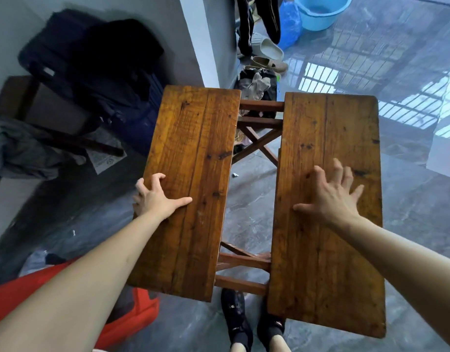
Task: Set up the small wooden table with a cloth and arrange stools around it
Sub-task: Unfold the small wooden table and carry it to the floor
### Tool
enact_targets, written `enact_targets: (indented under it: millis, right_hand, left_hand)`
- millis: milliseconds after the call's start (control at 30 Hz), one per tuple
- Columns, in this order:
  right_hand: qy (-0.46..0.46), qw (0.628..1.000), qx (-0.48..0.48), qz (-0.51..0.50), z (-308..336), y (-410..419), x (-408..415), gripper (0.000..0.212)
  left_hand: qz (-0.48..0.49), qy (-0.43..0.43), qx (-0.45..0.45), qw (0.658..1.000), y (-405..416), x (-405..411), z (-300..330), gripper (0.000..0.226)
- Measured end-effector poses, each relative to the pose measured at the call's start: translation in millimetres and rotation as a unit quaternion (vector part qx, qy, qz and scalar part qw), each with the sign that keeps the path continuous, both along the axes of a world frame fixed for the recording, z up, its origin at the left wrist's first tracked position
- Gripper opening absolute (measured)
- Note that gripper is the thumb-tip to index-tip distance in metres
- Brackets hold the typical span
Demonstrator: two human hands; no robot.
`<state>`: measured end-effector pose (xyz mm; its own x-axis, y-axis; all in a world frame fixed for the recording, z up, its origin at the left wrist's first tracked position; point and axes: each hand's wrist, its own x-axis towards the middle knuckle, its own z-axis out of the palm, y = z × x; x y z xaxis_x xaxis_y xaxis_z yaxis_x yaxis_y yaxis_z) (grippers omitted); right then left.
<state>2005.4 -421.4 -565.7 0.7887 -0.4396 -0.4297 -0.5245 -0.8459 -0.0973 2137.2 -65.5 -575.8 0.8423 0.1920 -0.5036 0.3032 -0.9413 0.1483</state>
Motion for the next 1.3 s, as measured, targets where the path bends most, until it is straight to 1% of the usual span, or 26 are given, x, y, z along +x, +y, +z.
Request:
enact_targets:
  millis: [67,133,267,367,467,567,767,900,967,1000,1033,1067,1100,1133,1200,1233,1300]
  right_hand:
    - [0.030,0.998,0.004,-0.061,-2.2,-16.0,-1.5,0.133]
    - [0.042,0.993,0.028,-0.110,-4.9,-29.7,-6.1,0.137]
    - [-0.002,0.988,0.060,-0.141,-10.3,-47.0,-18.7,0.128]
    - [-0.045,0.981,0.071,-0.175,-12.1,-57.6,-24.3,0.120]
    - [-0.044,0.970,0.089,-0.223,-13.5,-65.6,-28.7,0.123]
    - [-0.060,0.966,0.102,-0.230,-16.7,-69.4,-36.1,0.120]
    - [-0.022,0.967,0.110,-0.227,-19.3,-91.7,-36.6,0.115]
    - [-0.034,0.958,0.133,-0.254,-32.4,-82.1,-46.4,0.106]
    - [-0.011,0.953,0.126,-0.274,-41.7,-74.9,-55.7,0.102]
    - [0.010,0.958,0.094,-0.272,-45.4,-73.7,-60.5,0.102]
    - [0.030,0.967,0.046,-0.250,-47.7,-74.8,-65.7,0.105]
    - [0.039,0.978,0.003,-0.207,-49.0,-75.9,-70.9,0.108]
    - [0.036,0.988,-0.019,-0.151,-51.0,-77.2,-75.4,0.108]
    - [0.030,0.995,-0.021,-0.092,-52.9,-77.9,-79.6,0.107]
    - [0.038,0.999,0.006,-0.005,-56.4,-72.6,-84.9,0.103]
    - [0.048,0.999,0.023,0.014,-58.4,-67.5,-86.2,0.102]
    - [0.062,0.996,0.055,0.027,-61.9,-53.6,-86.7,0.101]
  left_hand:
    - [0.004,-0.007,-0.005,1.000,3.2,-1.1,-0.8,0.096]
    - [0.012,-0.014,-0.008,1.000,4.8,-2.5,-1.6,0.103]
    - [0.063,0.012,-0.027,0.998,5.7,1.9,-4.6,0.119]
    - [0.060,0.017,-0.027,0.998,6.8,5.8,-5.1,0.124]
    - [0.052,0.010,-0.033,0.998,8.0,7.0,-3.1,0.127]
    - [0.041,0.001,-0.030,0.999,7.6,5.9,-5.4,0.129]
    - [0.015,-0.011,-0.023,1.000,-7.1,1.8,-5.9,0.128]
    - [-0.054,-0.007,-0.073,0.996,-44.7,-16.6,-16.7,0.125]
    - [-0.059,-0.025,-0.082,0.995,-69.3,-24.7,-26.0,0.119]
    - [-0.063,-0.051,-0.053,0.995,-78.3,-27.0,-28.1,0.113]
    - [-0.078,-0.087,-0.014,0.993,-83.8,-28.2,-29.3,0.107]
    - [-0.113,-0.121,0.018,0.986,-84.7,-29.4,-29.0,0.101]
    - [-0.172,-0.134,0.034,0.975,-83.0,-30.2,-29.7,0.097]
    - [-0.245,-0.116,0.039,0.962,-81.8,-32.4,-30.1,0.095]
    - [-0.362,-0.019,0.034,0.931,-81.9,-43.6,-33.2,0.095]
    - [-0.391,0.033,0.035,0.919,-84.4,-51.8,-36.9,0.096]
    - [-0.412,0.116,0.043,0.903,-90.2,-68.2,-47.9,0.094]
